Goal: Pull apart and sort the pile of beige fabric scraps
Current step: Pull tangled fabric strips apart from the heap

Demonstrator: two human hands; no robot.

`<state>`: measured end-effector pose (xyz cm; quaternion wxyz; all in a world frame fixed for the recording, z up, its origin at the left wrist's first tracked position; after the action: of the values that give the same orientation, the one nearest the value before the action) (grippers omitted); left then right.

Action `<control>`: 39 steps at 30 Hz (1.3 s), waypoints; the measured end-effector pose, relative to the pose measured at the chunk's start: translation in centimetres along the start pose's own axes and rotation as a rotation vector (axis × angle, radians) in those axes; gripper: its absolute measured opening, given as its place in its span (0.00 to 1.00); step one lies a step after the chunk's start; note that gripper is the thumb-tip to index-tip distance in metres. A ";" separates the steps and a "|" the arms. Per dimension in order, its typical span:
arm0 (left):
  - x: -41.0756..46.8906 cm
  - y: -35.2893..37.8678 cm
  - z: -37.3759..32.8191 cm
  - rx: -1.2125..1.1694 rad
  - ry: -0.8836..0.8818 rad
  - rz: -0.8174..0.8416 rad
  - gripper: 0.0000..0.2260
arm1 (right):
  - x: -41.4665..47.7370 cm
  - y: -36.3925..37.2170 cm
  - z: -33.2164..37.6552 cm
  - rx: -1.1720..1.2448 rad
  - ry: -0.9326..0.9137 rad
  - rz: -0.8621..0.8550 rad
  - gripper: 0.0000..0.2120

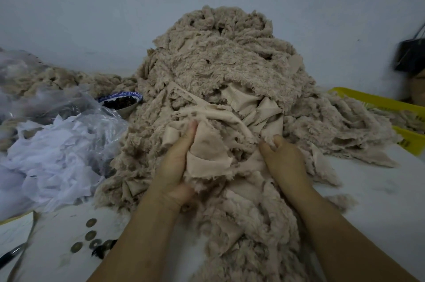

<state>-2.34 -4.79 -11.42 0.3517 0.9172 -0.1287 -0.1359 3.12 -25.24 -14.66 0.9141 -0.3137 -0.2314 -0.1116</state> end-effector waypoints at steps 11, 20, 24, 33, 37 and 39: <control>1.2 1.5 2.7 0.355 0.103 -0.145 0.21 | -2.5 1.3 7.6 0.388 -0.291 0.192 0.12; 1.2 0.2 0.0 -0.117 0.219 -0.006 0.16 | -2.0 2.2 5.4 0.543 -0.149 0.206 0.09; 1.2 -0.6 -0.5 -0.193 0.185 0.051 0.12 | -1.9 2.1 5.2 0.530 -0.114 0.229 0.14; 1.3 -2.5 -1.7 -0.374 0.282 -0.042 0.09 | -0.7 -0.7 2.7 0.547 0.075 -0.204 0.16; 1.7 -3.0 -1.6 -0.407 0.313 -0.106 0.11 | -0.8 -1.2 2.6 0.556 0.092 -0.336 0.12; 1.4 -4.5 -2.5 -0.458 0.361 -0.174 0.11 | -0.5 -2.5 1.6 0.536 0.186 -0.484 0.08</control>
<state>0.38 -0.51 -12.93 0.5536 0.8309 0.0490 -0.0260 1.28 -26.19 -12.49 0.9280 0.0119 -0.2359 -0.2882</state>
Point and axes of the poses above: each hand's wrist, its own x-axis towards the middle knuckle, its own y-axis out of the palm, z = x × y, the point moved 5 cm from there along x, towards the middle knuckle, and after that the axes turned 14 degrees about -y, right-handed, at the moved point
